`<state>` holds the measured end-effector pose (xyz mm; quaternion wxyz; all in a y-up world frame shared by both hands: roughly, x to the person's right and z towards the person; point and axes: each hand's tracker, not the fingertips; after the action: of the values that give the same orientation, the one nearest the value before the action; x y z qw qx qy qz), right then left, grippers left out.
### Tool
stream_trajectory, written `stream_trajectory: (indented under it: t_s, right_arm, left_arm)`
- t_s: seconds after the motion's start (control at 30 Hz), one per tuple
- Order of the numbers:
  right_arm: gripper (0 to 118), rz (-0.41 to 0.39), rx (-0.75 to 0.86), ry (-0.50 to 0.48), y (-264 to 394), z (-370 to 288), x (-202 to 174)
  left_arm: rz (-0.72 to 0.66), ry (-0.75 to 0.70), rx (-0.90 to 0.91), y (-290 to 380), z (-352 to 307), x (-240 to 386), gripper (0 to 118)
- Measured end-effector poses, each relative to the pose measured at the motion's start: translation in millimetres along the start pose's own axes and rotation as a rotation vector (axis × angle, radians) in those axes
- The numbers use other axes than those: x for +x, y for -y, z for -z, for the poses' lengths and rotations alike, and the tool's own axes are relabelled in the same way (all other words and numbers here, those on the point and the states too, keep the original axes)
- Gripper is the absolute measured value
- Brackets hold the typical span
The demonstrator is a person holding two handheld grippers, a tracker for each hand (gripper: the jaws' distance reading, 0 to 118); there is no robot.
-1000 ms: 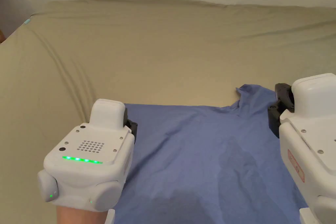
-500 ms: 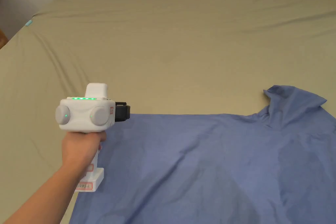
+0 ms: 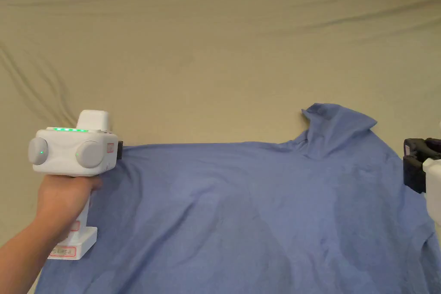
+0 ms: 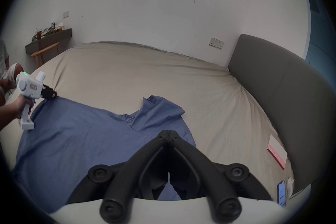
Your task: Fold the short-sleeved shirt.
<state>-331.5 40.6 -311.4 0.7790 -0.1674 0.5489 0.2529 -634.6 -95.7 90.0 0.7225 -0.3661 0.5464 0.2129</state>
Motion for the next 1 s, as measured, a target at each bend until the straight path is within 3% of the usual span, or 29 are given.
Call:
stream_trajectory:
  t_s: [0.07, 0.3, 0.37, 0.43, 0.47, 0.53, 0.67, 0.77, 0.83, 0.93, 1.0]
  right_arm:
    - [0, 0.014, -0.017, 0.005, -5, 7, 7]
    - [1, 0.017, -0.098, 0.027, -15, 52, 40]
    - [38, 0.049, -0.169, 0.046, -14, 79, 55]
    - [84, 0.092, -0.23, 0.032, -11, 103, 69]
    - [89, 0.112, -0.289, 0.031, -8, 121, 76]
    - [87, 0.128, -0.365, 0.02, -1, 148, 83]
    - [88, 0.079, -0.461, 0.036, 18, 192, 76]
    - [105, 0.104, -0.49, 0.017, 27, 210, 66]
    - [107, 0.1, -0.481, -0.011, 28, 213, 60]
    - [91, 0.116, -0.488, -0.036, 31, 215, 53]
    - [57, 0.212, -0.481, -0.114, 24, 210, 57]
  left_arm:
    - [0.033, -0.056, 0.002, 2, -4, 5, 0]
    - [0.096, -0.031, 0.207, 6, -84, 14, 0]
    - [0.119, -0.037, 0.263, 10, -109, 15, 0]
    - [0.139, -0.049, 0.304, 15, -126, 15, 0]
    - [0.143, -0.05, 0.31, 16, -129, 14, 0]
    - [0.154, -0.056, 0.317, 20, -134, 15, 0]
    - [0.169, -0.067, 0.311, 30, -135, 21, 0]
    - [0.173, -0.067, 0.293, 36, -128, 22, 0]
    - [0.158, -0.065, 0.27, 39, -124, 22, 0]
    - [0.132, -0.06, 0.258, 44, -122, 22, 0]
    - [0.124, -0.059, 0.251, 48, -118, 19, 0]
